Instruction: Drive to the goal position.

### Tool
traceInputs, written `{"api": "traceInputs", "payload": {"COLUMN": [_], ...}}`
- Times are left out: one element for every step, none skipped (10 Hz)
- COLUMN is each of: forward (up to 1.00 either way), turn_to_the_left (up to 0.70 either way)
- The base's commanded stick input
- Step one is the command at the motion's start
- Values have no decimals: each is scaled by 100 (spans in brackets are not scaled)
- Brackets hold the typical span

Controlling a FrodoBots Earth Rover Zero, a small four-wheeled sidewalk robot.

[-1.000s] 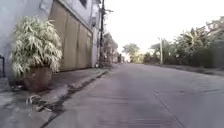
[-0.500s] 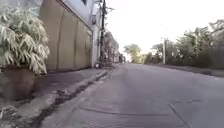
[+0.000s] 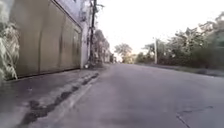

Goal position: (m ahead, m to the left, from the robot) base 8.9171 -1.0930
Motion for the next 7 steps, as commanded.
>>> {"api": "traceInputs", "payload": {"forward": [100,100,100,100,100,100,100], "turn_to_the_left": [0,0,0,0,0,-32,-40]}}
